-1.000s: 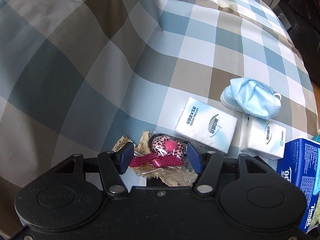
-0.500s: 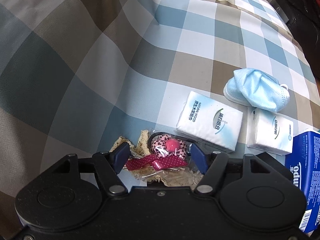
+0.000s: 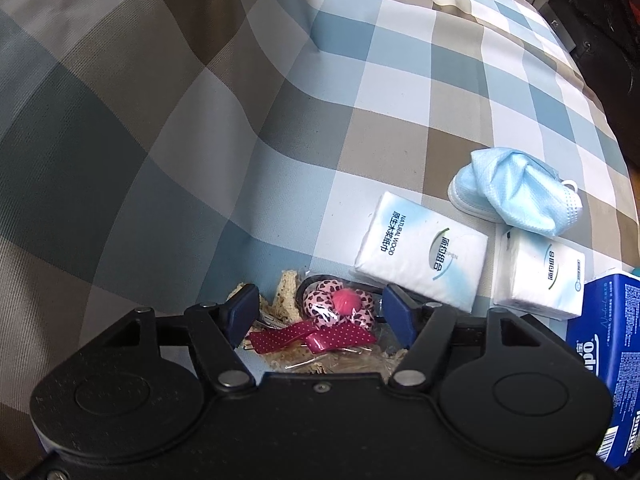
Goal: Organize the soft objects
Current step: 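Grasp the pink leopard-print hair clip with the left gripper while the right reaches toward the blue mask, then grasp the blue face mask with the right gripper while the left holds the hair clip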
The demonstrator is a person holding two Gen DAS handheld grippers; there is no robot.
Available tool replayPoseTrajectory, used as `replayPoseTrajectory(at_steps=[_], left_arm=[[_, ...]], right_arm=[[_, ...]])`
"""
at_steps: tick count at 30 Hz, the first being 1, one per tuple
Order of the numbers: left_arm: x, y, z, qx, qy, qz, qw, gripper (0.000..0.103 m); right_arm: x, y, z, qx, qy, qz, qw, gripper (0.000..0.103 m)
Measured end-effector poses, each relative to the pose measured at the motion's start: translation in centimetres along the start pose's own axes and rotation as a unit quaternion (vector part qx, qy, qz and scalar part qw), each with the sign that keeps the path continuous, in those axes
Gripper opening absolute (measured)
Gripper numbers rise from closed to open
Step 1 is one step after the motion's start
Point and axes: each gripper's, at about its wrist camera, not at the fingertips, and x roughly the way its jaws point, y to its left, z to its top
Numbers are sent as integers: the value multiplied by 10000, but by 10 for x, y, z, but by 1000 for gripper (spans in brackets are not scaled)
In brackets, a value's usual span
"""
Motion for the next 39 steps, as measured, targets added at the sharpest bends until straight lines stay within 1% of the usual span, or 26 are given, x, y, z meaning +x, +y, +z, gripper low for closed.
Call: replayPoseTrajectory(at_steps=[4,7,9,11,13,19,21,22,23,24,25,26,27,34,39], left_arm=[[1,4,1,-60,48,-115,9999,63],[1,6,1,-100,70,-173,9998,64],[1,6,1,-64,71,-175,9998,64],[2,6,1,-37,68,-181,9998,64],[2,6,1,-13,64,-192,9998,65],[2,4,0,22,77,-197,9998,66],[2,5,0,8,89,-218,9997,66],[2,6,0,-10,97,-232,9997,66],[1,7,1,-37,106,-250,9996,66],[1,8,1,-59,113,-265,9996,66],[1,8,2,-71,122,-278,9995,66],[1,8,2,-79,123,-288,9995,65],[0,8,2,-81,122,-288,9995,65],[-6,10,5,3,76,-223,9997,65],[-5,11,6,113,122,-221,9996,66]], right_arm=[[28,18,25,64,-11,91,9999,84],[50,30,42,94,14,122,9999,90],[65,35,51,152,59,115,9998,90],[80,40,61,206,121,108,9997,97],[94,46,67,243,201,95,9995,99],[138,61,74,314,675,-176,9971,98],[149,63,72,295,832,-315,9956,91],[154,64,72,247,917,-351,9949,75],[157,64,71,212,1017,-359,9939,61],[160,61,70,236,1114,-316,9930,58],[158,59,69,293,1117,-285,9929,55],[155,57,68,328,1069,-269,9934,50],[150,55,68,336,1006,-266,9940,47],[106,34,70,613,578,-196,9963,46],[73,19,68,804,341,-96,9961,46]])
